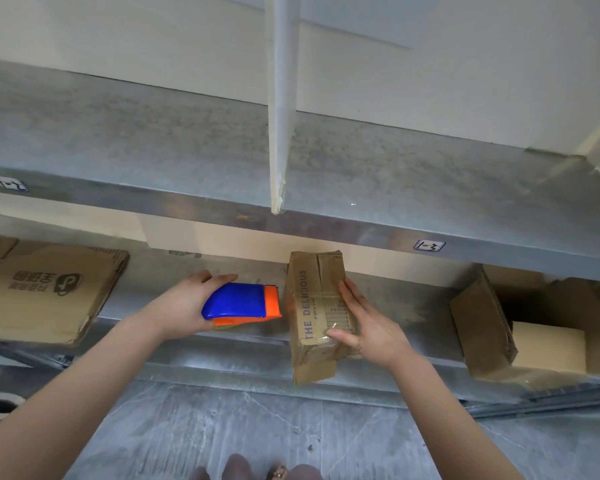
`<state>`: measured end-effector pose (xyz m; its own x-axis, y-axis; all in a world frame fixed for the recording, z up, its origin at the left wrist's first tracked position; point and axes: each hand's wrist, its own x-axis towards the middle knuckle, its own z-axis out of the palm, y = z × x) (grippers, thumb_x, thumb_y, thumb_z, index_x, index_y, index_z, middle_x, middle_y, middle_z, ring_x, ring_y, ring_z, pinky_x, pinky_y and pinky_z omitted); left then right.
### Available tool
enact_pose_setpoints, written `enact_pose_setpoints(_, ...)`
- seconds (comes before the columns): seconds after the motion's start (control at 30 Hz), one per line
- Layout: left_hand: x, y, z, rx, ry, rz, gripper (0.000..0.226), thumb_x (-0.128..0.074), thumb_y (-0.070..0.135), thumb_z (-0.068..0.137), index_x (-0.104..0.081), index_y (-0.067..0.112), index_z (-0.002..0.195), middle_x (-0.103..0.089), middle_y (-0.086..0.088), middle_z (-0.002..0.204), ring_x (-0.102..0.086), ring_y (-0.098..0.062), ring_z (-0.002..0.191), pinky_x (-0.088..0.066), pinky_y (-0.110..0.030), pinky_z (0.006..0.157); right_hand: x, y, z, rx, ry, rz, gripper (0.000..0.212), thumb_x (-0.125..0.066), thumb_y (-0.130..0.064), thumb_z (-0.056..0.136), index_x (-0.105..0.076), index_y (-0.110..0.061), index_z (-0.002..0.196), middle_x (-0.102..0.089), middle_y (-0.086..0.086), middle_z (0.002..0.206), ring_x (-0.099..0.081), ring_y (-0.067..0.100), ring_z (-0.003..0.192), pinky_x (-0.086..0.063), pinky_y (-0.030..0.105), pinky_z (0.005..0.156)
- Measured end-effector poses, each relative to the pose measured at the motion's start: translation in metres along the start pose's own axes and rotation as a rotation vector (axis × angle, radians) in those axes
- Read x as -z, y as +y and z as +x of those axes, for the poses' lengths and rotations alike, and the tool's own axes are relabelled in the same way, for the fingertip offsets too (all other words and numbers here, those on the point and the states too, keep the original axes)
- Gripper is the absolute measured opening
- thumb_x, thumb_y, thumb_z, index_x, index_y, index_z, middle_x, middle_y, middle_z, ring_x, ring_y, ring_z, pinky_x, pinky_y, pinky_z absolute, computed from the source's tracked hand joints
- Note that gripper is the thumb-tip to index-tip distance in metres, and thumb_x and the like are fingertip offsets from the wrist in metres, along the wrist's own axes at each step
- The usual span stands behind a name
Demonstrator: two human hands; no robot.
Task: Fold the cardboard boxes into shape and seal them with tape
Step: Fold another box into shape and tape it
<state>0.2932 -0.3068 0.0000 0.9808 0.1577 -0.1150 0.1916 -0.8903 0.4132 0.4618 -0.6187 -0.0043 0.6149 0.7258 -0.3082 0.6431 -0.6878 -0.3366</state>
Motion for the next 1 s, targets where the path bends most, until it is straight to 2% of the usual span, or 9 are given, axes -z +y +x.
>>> enact_pose_setpoints(0.07, 0.001, -0.001, -0.002, 0.0, 0.006, -0.014, 0.083, -0.075, 0.04, 0.076, -0.031, 0.031, 0.147, -0.041, 0.004, 0.105, -0.049, -0.015, 0.09, -0.034, -0.019, 0.076, 0.001, 0.002, 0.003, 0.015, 0.001, -0.015, 0.098, -0.029, -0.088, 0.071, 0.014, -0.048, 0.148, 0.022, -0.034, 0.15, -0.021, 0.007, 0.145, -0.049, 0.036, 0.096)
enact_pose_setpoints(0.17, 0.007, -0.005, -0.003, -0.004, 0.014, 0.014, 0.085, -0.076, 0.043, 0.076, -0.032, 0.03, 0.147, -0.046, 0.0, 0.11, -0.055, -0.019, 0.095, -0.034, -0.017, 0.076, 0.0, 0.002, 0.005, 0.013, -0.007, 0.014, 0.097, -0.028, -0.089, 0.068, 0.013, -0.05, 0.147, 0.019, -0.031, 0.152, 0.003, 0.007, 0.149, -0.035, 0.046, 0.113)
enact_pose_setpoints(0.33, 0.009, -0.006, 0.002, -0.025, 0.019, 0.048, 0.084, -0.074, 0.042, 0.077, -0.031, 0.031, 0.148, -0.047, -0.003, 0.114, -0.057, -0.022, 0.101, -0.038, -0.019, 0.08, -0.011, -0.003, 0.0, 0.002, 0.043, 0.098, 0.089, -0.033, -0.081, 0.072, 0.004, -0.052, 0.147, 0.019, -0.026, 0.151, 0.015, 0.001, 0.142, -0.023, 0.042, 0.117)
enact_pose_setpoints(0.43, 0.01, -0.013, 0.005, -0.03, -0.018, 0.014, 0.087, -0.074, 0.048, 0.075, -0.029, 0.032, 0.148, -0.047, -0.002, 0.114, -0.056, -0.022, 0.101, -0.04, -0.021, 0.082, -0.014, -0.002, -0.001, -0.036, 0.028, 0.086, 0.089, -0.029, -0.082, 0.073, 0.005, -0.05, 0.148, 0.021, -0.023, 0.152, 0.012, 0.008, 0.147, -0.023, 0.044, 0.117)
enact_pose_setpoints(0.53, 0.01, -0.015, 0.004, -0.041, -0.074, -0.04, 0.096, -0.063, 0.067, 0.063, -0.029, 0.035, 0.147, -0.046, 0.002, 0.111, -0.055, -0.019, 0.099, -0.04, -0.021, 0.083, -0.017, -0.006, -0.003, -0.075, 0.022, 0.108, 0.096, -0.021, -0.092, 0.065, 0.007, -0.051, 0.147, 0.023, -0.024, 0.151, 0.008, 0.012, 0.149, -0.022, 0.046, 0.12)
enact_pose_setpoints(0.63, 0.002, -0.01, 0.005, -0.114, -0.087, -0.095, 0.085, -0.072, 0.051, 0.07, -0.033, 0.036, 0.144, -0.049, 0.005, 0.109, -0.056, -0.015, 0.096, -0.037, -0.016, 0.081, -0.02, -0.016, -0.002, -0.103, 0.048, 0.181, 0.111, -0.019, -0.101, 0.056, 0.011, -0.048, 0.149, 0.025, -0.022, 0.154, -0.002, 0.009, 0.15, -0.025, 0.042, 0.119)
enact_pose_setpoints(0.73, -0.001, -0.007, 0.01, -0.188, -0.142, -0.14, 0.085, -0.068, 0.056, 0.067, -0.033, 0.039, 0.142, -0.051, 0.007, 0.114, -0.055, -0.01, 0.098, -0.039, -0.014, 0.083, -0.023, -0.022, -0.004, -0.104, 0.06, 0.211, 0.112, -0.027, -0.1, 0.055, 0.015, -0.05, 0.147, 0.022, -0.022, 0.157, -0.017, 0.009, 0.147, -0.037, 0.039, 0.112)
enact_pose_setpoints(0.9, 0.012, -0.024, 0.016, -0.204, -0.139, -0.02, 0.08, -0.069, 0.038, 0.076, -0.026, 0.043, 0.144, -0.045, 0.009, 0.11, -0.058, -0.015, 0.094, -0.047, -0.026, 0.082, -0.023, -0.023, -0.005, -0.12, 0.082, 0.244, 0.113, -0.032, -0.101, 0.053, 0.01, -0.055, 0.147, 0.02, -0.033, 0.153, -0.025, 0.006, 0.144, -0.046, 0.039, 0.103)
enact_pose_setpoints(1.0, 0.016, -0.032, 0.016, -0.174, -0.149, -0.004, 0.08, -0.069, 0.038, 0.076, -0.026, 0.043, 0.143, -0.045, 0.01, 0.109, -0.058, -0.017, 0.093, -0.049, -0.031, 0.083, -0.024, -0.025, -0.005, -0.116, 0.096, 0.244, 0.109, -0.035, -0.097, 0.057, 0.009, -0.055, 0.147, 0.02, -0.032, 0.154, -0.027, 0.006, 0.143, -0.048, 0.038, 0.099)
